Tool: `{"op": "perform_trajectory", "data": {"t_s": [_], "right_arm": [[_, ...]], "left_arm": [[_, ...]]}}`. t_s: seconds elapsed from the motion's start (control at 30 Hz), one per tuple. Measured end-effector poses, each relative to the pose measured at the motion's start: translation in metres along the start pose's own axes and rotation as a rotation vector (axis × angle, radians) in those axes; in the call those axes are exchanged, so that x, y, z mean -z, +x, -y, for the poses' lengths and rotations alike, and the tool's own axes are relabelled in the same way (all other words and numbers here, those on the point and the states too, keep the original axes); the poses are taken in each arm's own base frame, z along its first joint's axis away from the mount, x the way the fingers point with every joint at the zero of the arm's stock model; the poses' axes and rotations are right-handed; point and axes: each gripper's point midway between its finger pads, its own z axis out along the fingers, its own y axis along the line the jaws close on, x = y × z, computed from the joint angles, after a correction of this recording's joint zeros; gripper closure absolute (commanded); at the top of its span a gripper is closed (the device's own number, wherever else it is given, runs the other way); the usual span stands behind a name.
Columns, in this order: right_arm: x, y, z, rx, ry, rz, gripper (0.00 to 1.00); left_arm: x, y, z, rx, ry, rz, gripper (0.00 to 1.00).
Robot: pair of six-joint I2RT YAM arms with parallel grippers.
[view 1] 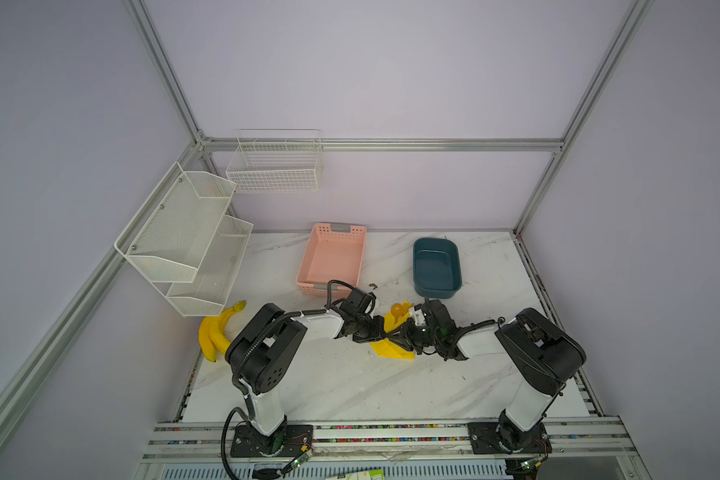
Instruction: Place the utensils on the paper napkin and roll it up
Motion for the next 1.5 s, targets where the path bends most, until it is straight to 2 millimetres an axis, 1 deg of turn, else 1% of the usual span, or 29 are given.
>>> {"op": "perform_trajectory", "data": {"t_s": [0.1, 0.2, 0.33, 0.43, 0.53, 0.73, 0.8, 0.9, 1.1, 1.37, 1.43, 1.5], "right_arm": [[0.004, 0.002, -0.001, 0.008, 0.013, -0.003, 0.78], [0.011, 0.004, -0.007, 0.023, 0.018, -0.004, 0.78], [0.025, 0.008, -0.021, 0.050, -0.001, 0.004, 0.79], [0.038, 0.015, -0.027, 0.061, -0.016, 0.010, 0.83], [0.050, 0.022, -0.021, 0.064, -0.001, 0.009, 0.87], [0.064, 0.033, 0.009, 0.036, 0.056, 0.006, 0.92], [0.065, 0.035, 0.017, 0.030, 0.078, -0.001, 0.92], [0.063, 0.036, 0.024, 0.029, 0.096, -0.012, 0.93], [0.054, 0.038, 0.047, 0.014, 0.159, -0.043, 0.93], [0.051, 0.038, 0.048, 0.031, 0.156, -0.056, 0.93], [0.052, 0.038, 0.048, 0.031, 0.155, -0.056, 0.93], [0.052, 0.038, 0.048, 0.031, 0.155, -0.056, 0.93]], "left_arm": [[0.000, 0.000, 0.000, 0.000, -0.002, 0.001, 1.00], [0.000, 0.000, 0.000, 0.000, -0.002, 0.002, 1.00], [0.000, 0.000, 0.000, 0.000, -0.002, 0.002, 1.00], [0.000, 0.000, 0.000, 0.000, -0.002, 0.002, 1.00], [0.000, 0.000, 0.000, 0.000, -0.002, 0.002, 1.00], [0.000, 0.000, 0.000, 0.000, -0.002, 0.002, 1.00], [0.000, 0.000, 0.000, 0.000, -0.002, 0.002, 1.00], [0.000, 0.000, 0.000, 0.000, -0.002, 0.002, 1.00], [0.000, 0.000, 0.000, 0.000, -0.002, 0.002, 1.00], [0.000, 0.000, -0.001, -0.003, -0.004, 0.002, 1.00], [0.002, 0.000, -0.001, -0.002, -0.008, 0.001, 1.00], [0.007, 0.000, 0.002, -0.010, -0.007, 0.003, 0.97]]}}
